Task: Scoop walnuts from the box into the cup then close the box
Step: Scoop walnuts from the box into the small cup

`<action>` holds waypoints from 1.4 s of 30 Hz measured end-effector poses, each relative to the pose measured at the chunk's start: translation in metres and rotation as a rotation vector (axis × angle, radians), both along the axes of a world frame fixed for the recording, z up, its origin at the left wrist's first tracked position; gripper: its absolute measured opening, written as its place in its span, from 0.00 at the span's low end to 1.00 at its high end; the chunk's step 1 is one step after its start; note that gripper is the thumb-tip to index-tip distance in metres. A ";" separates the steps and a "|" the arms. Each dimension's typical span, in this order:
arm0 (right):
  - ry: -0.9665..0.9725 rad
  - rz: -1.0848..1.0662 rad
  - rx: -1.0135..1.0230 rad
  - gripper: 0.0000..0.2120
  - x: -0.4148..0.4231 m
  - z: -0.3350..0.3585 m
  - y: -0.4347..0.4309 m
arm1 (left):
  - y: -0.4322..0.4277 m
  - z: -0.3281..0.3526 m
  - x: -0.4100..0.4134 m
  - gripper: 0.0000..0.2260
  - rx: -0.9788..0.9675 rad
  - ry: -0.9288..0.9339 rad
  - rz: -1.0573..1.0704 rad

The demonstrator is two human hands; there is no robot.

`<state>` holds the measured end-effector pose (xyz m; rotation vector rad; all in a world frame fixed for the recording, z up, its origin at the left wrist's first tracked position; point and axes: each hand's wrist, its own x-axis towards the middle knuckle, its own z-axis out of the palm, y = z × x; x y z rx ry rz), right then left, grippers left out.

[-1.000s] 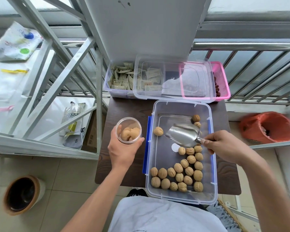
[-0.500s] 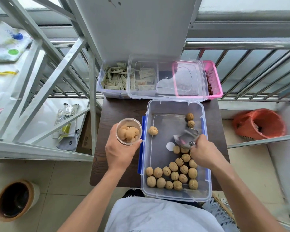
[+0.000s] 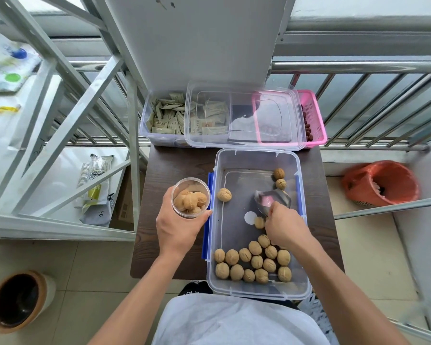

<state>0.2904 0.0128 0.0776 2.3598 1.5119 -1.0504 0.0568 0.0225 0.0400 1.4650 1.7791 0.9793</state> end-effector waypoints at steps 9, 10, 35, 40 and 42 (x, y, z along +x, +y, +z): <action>-0.166 0.130 -0.113 0.14 0.004 0.012 0.029 | 0.000 -0.001 -0.003 0.40 -0.005 0.026 -0.021; -0.172 0.149 -0.131 0.14 0.005 0.014 0.033 | 0.001 -0.001 -0.003 0.40 -0.003 0.029 -0.021; 0.288 -0.090 0.059 0.11 0.015 -0.072 0.028 | 0.006 -0.004 -0.001 0.42 0.018 0.035 -0.053; 0.267 -0.036 0.068 0.10 0.020 -0.078 0.026 | 0.002 -0.007 -0.001 0.41 0.014 0.038 -0.040; 0.231 0.028 0.090 0.08 0.023 -0.079 0.025 | 0.001 -0.008 -0.001 0.41 0.009 0.036 -0.038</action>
